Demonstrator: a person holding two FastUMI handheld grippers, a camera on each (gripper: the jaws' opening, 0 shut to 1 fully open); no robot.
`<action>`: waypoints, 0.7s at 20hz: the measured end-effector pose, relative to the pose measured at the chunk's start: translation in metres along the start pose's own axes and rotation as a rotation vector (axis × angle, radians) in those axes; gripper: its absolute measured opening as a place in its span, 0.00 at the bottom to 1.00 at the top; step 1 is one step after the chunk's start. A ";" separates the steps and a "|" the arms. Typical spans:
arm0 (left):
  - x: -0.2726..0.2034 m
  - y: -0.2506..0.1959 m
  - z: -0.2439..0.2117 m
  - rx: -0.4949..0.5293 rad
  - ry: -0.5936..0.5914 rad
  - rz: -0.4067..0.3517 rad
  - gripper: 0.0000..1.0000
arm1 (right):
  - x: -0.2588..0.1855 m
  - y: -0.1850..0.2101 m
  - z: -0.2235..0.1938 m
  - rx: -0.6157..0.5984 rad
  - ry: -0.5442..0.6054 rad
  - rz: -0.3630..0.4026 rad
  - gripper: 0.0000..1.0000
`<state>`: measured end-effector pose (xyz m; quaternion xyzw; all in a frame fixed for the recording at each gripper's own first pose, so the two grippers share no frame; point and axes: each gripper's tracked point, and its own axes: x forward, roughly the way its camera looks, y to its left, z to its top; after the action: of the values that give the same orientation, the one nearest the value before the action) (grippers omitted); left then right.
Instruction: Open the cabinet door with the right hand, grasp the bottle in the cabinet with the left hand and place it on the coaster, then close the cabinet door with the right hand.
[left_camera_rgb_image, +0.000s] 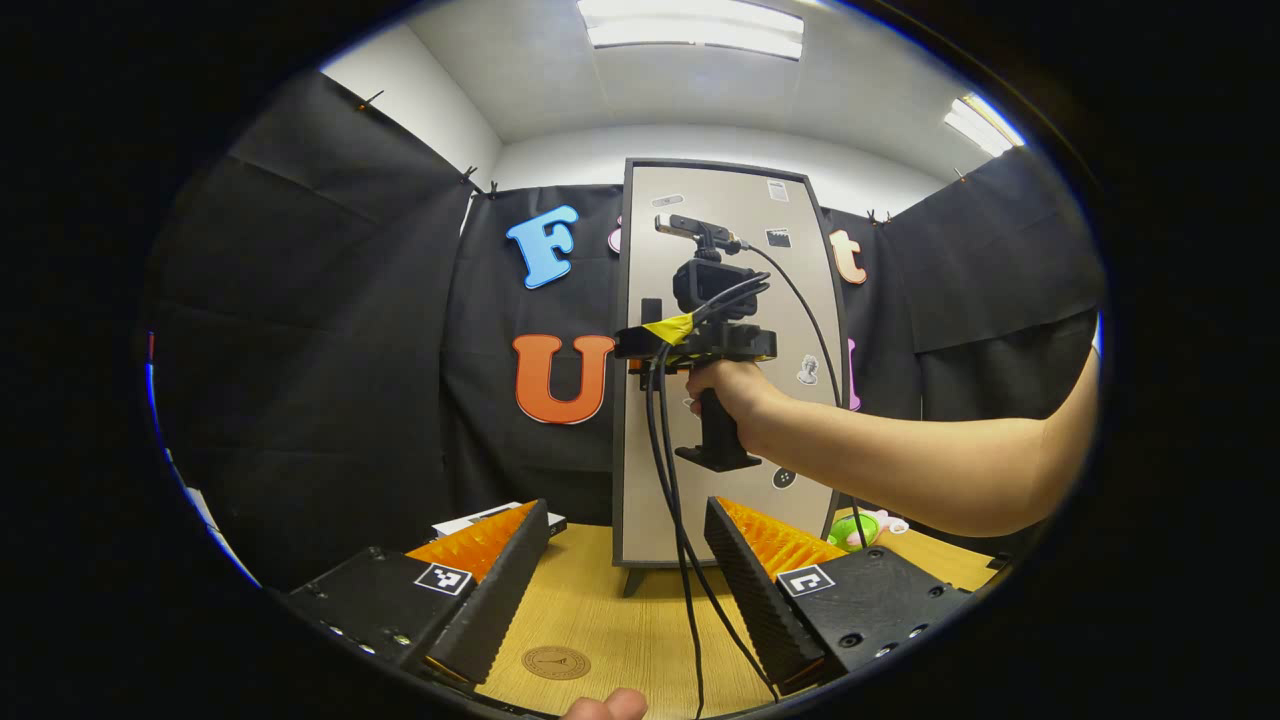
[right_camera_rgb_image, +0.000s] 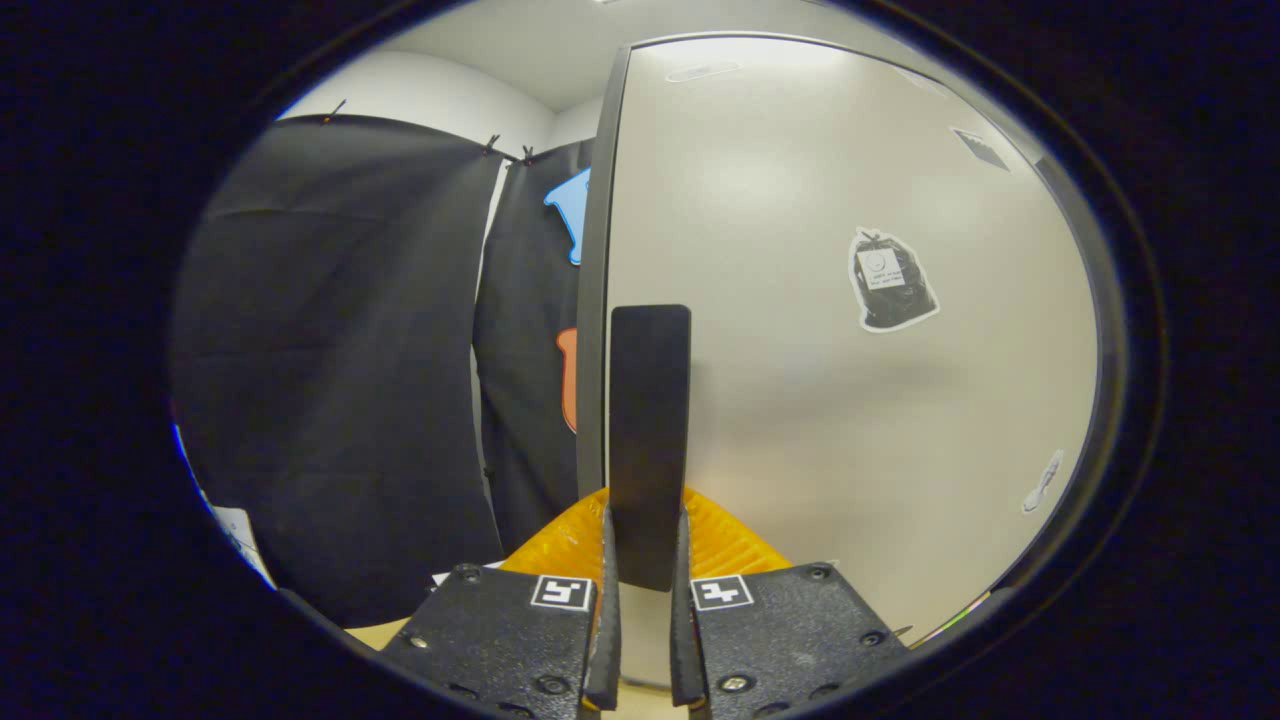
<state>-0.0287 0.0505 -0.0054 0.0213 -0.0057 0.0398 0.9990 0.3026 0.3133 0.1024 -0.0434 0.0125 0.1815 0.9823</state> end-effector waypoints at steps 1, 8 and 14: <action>-0.001 0.002 0.000 -0.005 -0.001 0.003 0.95 | -0.002 0.001 0.000 0.002 0.003 0.005 0.23; -0.014 0.007 -0.008 -0.014 0.026 0.013 0.95 | -0.045 0.017 0.002 0.011 0.023 0.081 0.22; -0.021 0.005 -0.005 -0.003 0.022 0.007 0.95 | -0.122 0.011 0.004 0.026 -0.005 0.134 0.22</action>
<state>-0.0501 0.0541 -0.0107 0.0195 0.0051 0.0435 0.9988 0.1844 0.2800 0.1108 -0.0293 0.0154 0.2466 0.9685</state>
